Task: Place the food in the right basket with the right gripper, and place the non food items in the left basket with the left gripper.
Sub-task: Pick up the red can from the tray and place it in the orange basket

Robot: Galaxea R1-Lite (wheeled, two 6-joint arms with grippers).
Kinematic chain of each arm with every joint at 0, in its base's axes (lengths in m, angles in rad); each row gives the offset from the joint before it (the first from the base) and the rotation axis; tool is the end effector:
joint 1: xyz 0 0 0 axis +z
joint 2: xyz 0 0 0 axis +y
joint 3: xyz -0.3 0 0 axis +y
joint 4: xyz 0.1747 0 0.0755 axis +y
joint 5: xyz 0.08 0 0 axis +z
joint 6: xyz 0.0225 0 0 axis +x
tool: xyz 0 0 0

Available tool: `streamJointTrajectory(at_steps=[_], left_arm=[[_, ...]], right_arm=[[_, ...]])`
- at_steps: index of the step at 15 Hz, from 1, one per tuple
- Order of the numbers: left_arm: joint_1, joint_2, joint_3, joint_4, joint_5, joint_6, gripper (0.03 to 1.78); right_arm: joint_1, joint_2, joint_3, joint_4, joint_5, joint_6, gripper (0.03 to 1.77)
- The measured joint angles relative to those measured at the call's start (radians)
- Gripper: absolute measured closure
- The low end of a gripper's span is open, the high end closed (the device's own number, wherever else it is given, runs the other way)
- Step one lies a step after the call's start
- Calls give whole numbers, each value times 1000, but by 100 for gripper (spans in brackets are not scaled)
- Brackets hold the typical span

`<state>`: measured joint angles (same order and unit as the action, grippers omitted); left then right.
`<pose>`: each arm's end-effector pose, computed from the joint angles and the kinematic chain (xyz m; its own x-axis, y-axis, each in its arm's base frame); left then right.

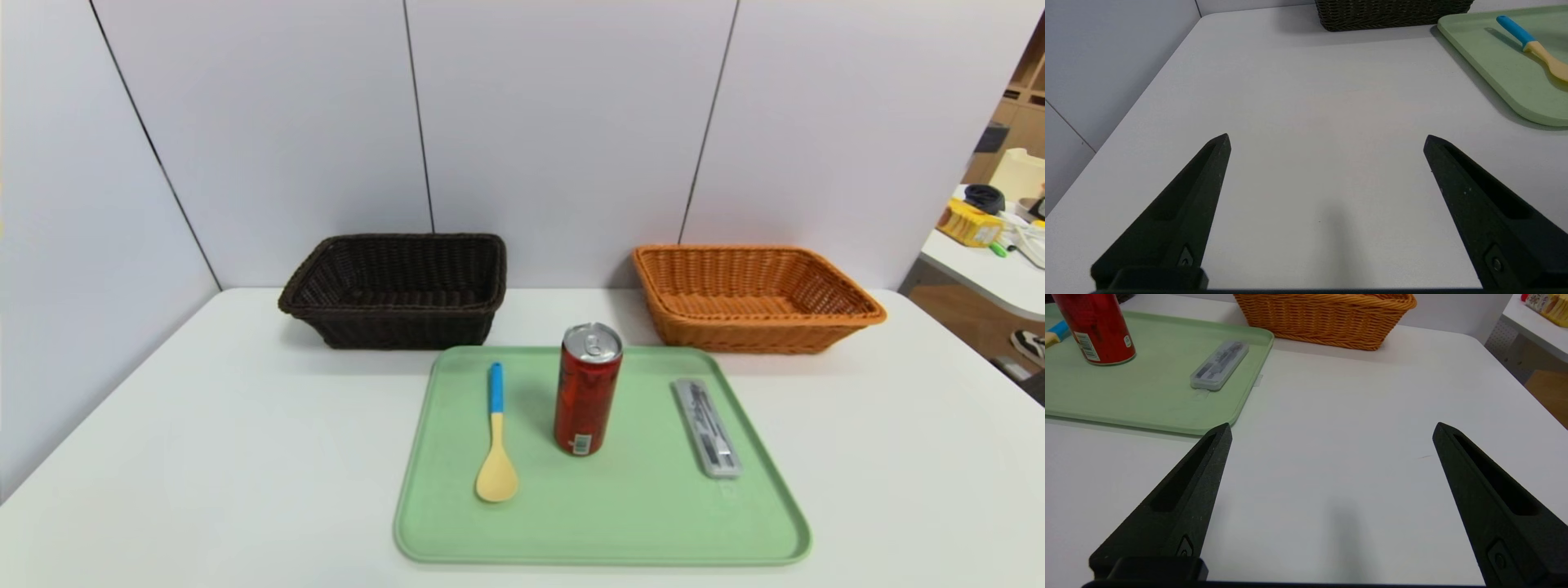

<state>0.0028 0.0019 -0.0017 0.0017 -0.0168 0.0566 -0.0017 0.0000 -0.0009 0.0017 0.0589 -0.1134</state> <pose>-0.0228 -0.0004 0.0758 0.9999 -0.0140 -0.0019 0.0141 0.9983 0.0565 -0.0229 0.0014 0.0756 0.9984 0.0572 -0.0008 -0.0569 0.9920 -0.1131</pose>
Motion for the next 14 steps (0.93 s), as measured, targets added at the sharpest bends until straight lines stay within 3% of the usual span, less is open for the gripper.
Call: streamJointTrajectory(at_steps=[10, 14], left_arm=[[0, 0, 0, 0, 0, 0, 12], [0, 0, 0, 0, 0, 0, 12]], right_arm=[[0, 8, -8, 17, -3, -3, 10], [4, 123, -122, 32, -2, -2, 10]])
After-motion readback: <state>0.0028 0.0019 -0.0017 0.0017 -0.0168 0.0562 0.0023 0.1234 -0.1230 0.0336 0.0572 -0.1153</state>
